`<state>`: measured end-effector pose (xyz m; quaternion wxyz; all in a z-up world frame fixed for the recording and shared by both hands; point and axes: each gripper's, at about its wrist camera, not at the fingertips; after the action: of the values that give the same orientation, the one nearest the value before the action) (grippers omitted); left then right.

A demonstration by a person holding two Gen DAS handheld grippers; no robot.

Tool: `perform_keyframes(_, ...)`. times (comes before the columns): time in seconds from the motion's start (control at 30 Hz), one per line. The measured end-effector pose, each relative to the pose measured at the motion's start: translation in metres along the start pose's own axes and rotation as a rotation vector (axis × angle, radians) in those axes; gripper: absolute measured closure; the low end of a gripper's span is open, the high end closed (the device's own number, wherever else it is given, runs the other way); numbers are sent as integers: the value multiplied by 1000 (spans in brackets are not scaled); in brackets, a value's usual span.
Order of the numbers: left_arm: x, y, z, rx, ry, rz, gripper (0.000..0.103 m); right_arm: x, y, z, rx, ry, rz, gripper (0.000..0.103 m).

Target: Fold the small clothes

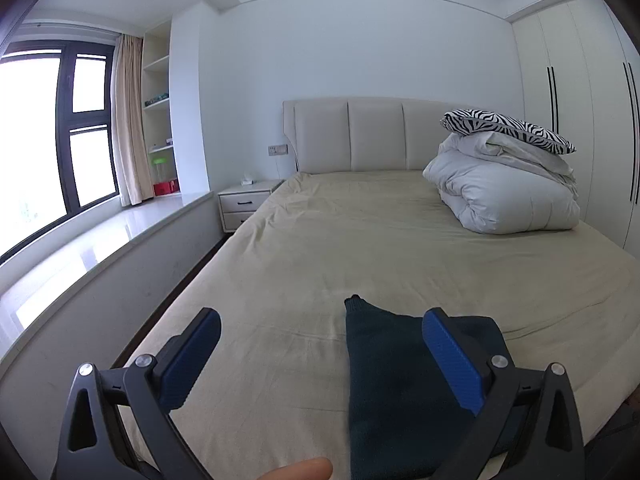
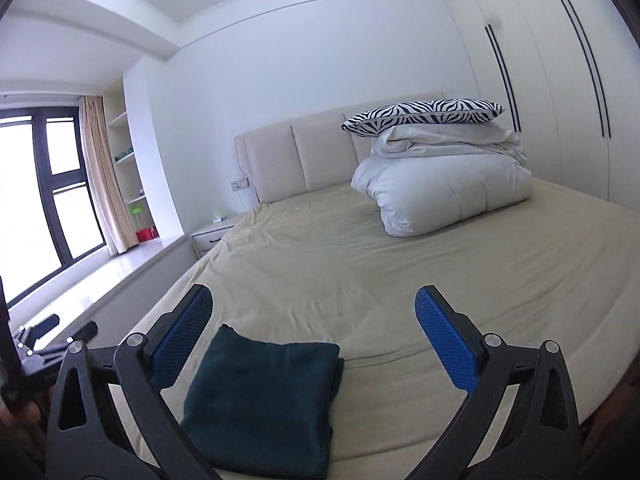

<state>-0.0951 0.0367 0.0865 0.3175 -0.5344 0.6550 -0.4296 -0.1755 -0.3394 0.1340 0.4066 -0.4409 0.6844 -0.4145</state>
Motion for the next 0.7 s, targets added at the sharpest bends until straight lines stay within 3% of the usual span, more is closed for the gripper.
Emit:
perform_keyframes(0.17,-3,19,25,-133,31,-81,0,-2,-7,-11,-1,17,-7,0)
perform_keyframes(0.43,-1,67,60,-319,45,-112,0,-11,24,16,-111,70,-29,0)
perform_keyframes(0.53,-4,77,68,-354,45,-122,0,-14,39,33,-178,91,-43,0)
perform_keyframes(0.7,-6,88,75,-385,37,-124,0,-24,74,72,-392,111,-117,0)
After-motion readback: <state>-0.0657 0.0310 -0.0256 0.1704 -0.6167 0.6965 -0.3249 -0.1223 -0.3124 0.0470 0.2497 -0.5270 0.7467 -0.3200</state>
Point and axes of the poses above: each gripper's, at about its wrist camera, not at the fingertips, and z roughly the way its jaws point, x to its right, y to its underside, and after that the axes turned 13 degrees about y, right-handed
